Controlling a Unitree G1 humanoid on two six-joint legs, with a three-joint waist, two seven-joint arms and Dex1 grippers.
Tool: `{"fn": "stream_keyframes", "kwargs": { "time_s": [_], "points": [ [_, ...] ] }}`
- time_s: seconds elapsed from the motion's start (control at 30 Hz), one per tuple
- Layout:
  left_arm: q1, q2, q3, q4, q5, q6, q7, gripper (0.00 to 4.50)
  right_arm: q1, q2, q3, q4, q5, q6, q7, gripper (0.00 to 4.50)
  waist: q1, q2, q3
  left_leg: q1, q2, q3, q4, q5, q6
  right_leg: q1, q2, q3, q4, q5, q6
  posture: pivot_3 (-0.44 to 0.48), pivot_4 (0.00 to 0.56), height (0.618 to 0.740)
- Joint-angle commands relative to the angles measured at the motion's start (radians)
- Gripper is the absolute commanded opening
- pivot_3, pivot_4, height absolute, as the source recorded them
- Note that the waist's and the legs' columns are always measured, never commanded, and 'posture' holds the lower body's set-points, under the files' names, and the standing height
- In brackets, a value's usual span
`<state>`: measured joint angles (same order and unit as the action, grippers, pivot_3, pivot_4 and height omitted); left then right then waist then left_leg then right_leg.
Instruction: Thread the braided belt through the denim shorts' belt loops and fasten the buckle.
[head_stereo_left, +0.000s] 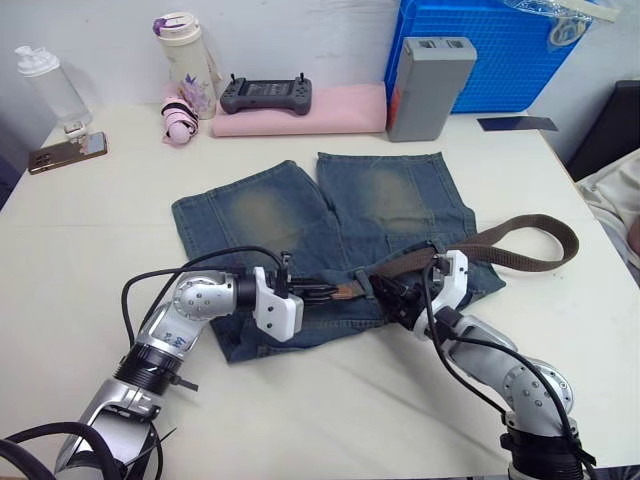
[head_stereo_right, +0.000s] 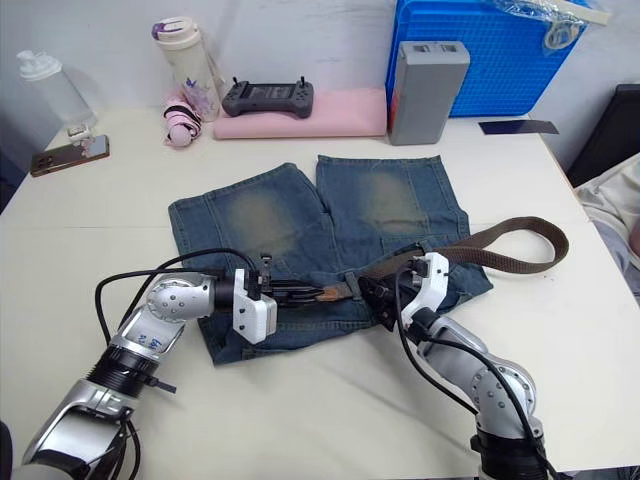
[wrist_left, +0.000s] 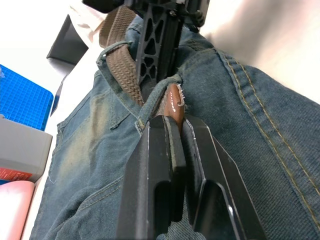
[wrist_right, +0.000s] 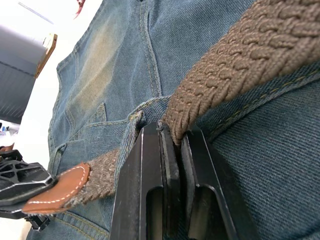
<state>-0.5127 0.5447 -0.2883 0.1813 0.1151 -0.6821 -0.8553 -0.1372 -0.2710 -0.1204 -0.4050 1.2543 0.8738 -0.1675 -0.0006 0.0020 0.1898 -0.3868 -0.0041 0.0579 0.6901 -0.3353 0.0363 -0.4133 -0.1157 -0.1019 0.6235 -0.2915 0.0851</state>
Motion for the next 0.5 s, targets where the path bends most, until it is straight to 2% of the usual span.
{"fn": "stream_keyframes", "kwargs": {
  "time_s": [0.03, 0.5],
  "points": [
    [-0.014, -0.005, -0.010, 0.007, 0.013, -0.007, 0.012, 0.06, 0.004, 0.002, 0.005, -0.031, 0.010, 0.010, 0.002, 0.00, 0.000, 0.000, 0.000, 0.000, 0.000, 0.000, 0.000, 0.000, 0.000, 0.000, 0.000, 0.000, 0.000, 0.000, 0.000, 0.000, 0.150, 0.712],
    [-0.003, -0.007, -0.010, -0.011, -0.019, 0.028, -0.002, 0.06, 0.003, 0.001, -0.003, -0.030, 0.021, 0.016, -0.006, 0.00, 0.000, 0.000, 0.000, 0.000, 0.000, 0.000, 0.000, 0.000, 0.000, 0.000, 0.000, 0.000, 0.000, 0.000, 0.000, 0.000, 0.150, 0.712]
  ]
}}
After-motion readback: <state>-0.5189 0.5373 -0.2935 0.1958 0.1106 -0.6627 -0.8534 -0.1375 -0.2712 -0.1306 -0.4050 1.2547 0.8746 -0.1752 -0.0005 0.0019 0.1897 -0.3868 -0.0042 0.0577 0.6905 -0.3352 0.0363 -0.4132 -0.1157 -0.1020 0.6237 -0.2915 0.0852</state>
